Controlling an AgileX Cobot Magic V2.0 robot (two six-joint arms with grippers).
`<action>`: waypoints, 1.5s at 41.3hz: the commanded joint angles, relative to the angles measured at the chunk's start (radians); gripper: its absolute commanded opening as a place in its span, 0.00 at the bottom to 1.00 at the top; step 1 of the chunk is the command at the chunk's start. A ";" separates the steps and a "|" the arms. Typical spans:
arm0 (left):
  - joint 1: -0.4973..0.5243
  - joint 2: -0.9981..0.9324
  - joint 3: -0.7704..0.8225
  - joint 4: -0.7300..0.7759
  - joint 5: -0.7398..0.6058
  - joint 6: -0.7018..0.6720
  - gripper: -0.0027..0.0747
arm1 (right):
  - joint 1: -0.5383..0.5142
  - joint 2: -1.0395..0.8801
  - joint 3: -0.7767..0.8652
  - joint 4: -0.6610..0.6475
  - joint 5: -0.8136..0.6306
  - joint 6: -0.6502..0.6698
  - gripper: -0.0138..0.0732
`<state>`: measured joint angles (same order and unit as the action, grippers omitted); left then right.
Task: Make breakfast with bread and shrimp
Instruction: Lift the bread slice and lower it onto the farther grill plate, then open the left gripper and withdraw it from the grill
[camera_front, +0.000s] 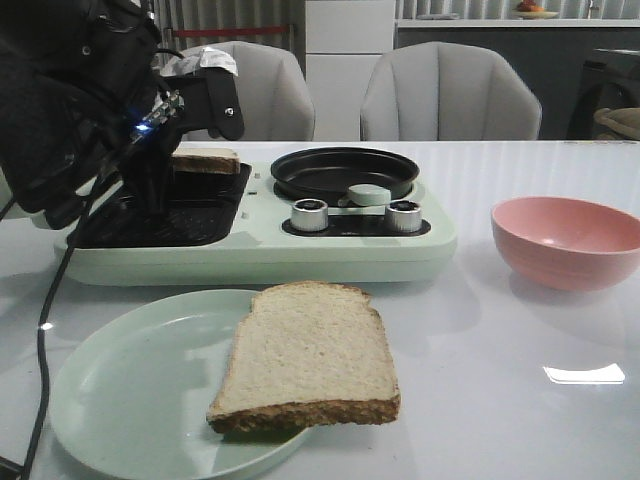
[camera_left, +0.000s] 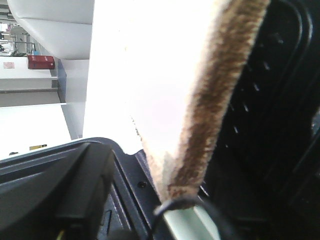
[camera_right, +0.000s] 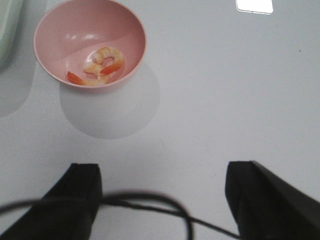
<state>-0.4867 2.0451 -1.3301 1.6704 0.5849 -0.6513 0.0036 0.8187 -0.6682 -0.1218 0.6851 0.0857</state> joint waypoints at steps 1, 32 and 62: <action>-0.007 -0.059 -0.031 0.011 0.039 0.014 0.71 | -0.004 -0.002 -0.029 -0.022 -0.061 -0.009 0.86; -0.115 -0.368 -0.031 -0.639 0.072 0.514 0.71 | -0.004 -0.002 -0.029 -0.022 -0.061 -0.009 0.86; -0.132 -0.992 0.096 -1.456 0.255 0.541 0.71 | -0.004 -0.002 -0.029 -0.022 -0.061 -0.009 0.86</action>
<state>-0.6134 1.1510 -1.2581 0.2429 0.8893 -0.1073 0.0036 0.8187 -0.6682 -0.1218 0.6851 0.0857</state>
